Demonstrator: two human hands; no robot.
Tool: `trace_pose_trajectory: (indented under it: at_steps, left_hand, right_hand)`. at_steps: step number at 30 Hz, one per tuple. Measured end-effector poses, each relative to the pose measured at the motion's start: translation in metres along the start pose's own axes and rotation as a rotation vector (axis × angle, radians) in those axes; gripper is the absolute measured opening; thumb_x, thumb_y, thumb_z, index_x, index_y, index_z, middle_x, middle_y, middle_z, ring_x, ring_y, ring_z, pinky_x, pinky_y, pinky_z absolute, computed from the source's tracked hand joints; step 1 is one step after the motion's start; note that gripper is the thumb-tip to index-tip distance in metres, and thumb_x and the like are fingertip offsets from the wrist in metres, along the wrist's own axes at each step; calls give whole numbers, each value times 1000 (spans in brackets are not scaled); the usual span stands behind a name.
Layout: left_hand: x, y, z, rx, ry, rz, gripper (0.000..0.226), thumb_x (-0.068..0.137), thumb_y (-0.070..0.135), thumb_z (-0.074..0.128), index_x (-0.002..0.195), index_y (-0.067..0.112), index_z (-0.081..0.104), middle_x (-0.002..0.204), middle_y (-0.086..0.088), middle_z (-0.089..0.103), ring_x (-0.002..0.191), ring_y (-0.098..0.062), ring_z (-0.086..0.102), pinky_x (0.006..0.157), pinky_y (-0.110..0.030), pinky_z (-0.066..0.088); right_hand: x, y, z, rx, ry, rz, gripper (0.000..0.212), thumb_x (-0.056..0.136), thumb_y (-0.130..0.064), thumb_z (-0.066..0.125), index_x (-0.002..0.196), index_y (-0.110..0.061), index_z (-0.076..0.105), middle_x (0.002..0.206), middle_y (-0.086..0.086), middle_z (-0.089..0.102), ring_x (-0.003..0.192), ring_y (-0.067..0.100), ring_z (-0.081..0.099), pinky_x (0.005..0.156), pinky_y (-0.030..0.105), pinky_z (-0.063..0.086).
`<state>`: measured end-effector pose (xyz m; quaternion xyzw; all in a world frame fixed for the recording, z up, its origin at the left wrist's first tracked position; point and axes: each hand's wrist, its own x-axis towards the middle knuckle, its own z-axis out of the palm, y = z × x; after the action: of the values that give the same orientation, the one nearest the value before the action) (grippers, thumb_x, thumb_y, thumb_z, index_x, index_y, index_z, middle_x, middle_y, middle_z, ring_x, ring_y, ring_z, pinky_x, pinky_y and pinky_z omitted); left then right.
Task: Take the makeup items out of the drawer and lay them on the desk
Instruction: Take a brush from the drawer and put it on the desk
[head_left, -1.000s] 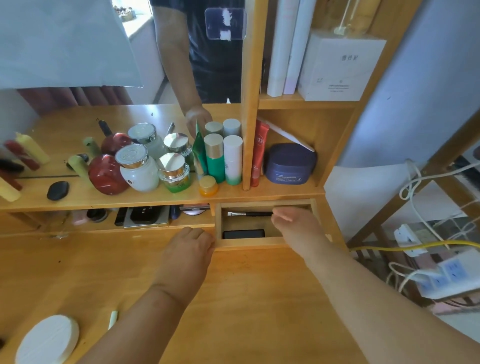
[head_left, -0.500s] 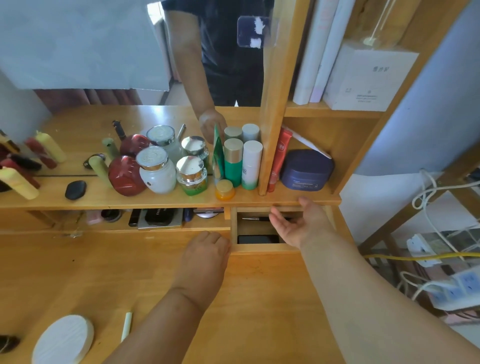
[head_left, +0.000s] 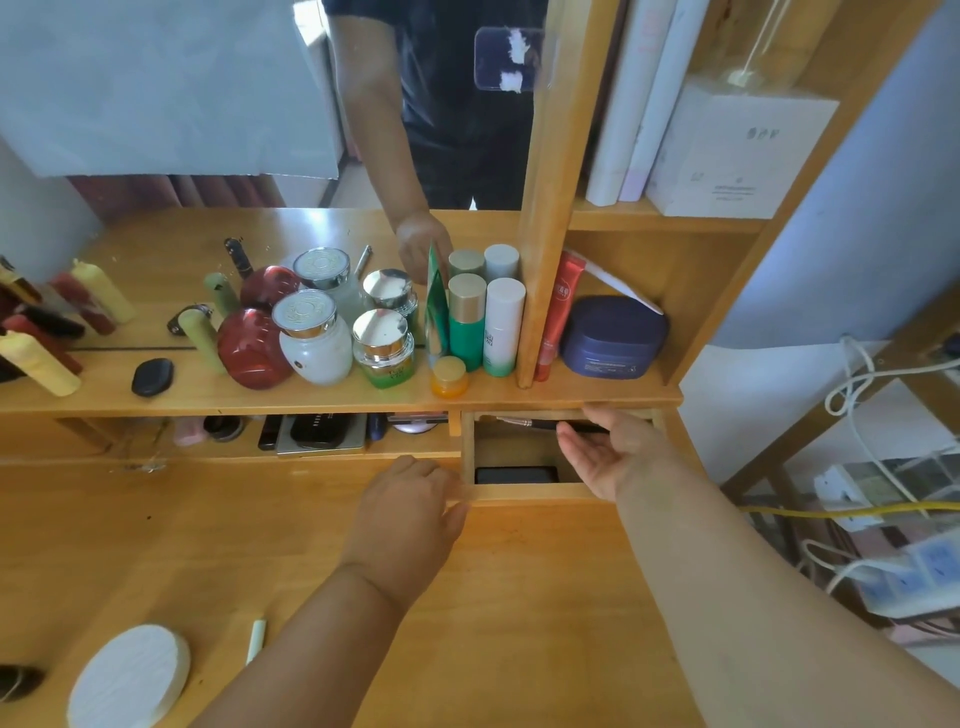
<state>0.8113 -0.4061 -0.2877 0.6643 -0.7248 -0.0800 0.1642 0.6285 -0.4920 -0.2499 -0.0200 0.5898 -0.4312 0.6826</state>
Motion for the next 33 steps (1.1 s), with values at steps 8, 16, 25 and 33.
trace_pose_trajectory:
  at_steps: [8,16,25,33]
  left_hand:
    - [28,30,-22,-762,77,-578,38,85,24,63,122,20,56,98,6,65,89,-10,59,68,-22,47]
    - [67,38,-16,-1000,50,-722,29,83,10,66,112,13,61,82,2,67,81,-13,65,79,-30,55]
    - [43,30,-17,-772,-8,-581,7,82,22,67,75,20,65,74,-2,64,68,-15,58,60,-28,48]
    - [11,-1,-36,-1306,111,-761,8,83,10,65,90,9,68,82,-8,69,78,-17,66,69,-26,53]
  right_hand:
    - [1,-3,1,-32,19,9,6,88,-3,59,90,2,57,85,16,65,74,25,68,63,35,56]
    - [5,-3,3,-50,48,22,9,88,-5,59,84,3,57,76,16,66,71,24,69,61,33,56]
    - [6,-2,-7,-41,-12,14,6,89,-3,56,91,2,57,81,15,63,69,24,66,55,31,55]
    - [-30,12,-28,-102,-90,-63,18,77,-2,70,93,1,62,82,14,69,73,20,69,51,29,59]
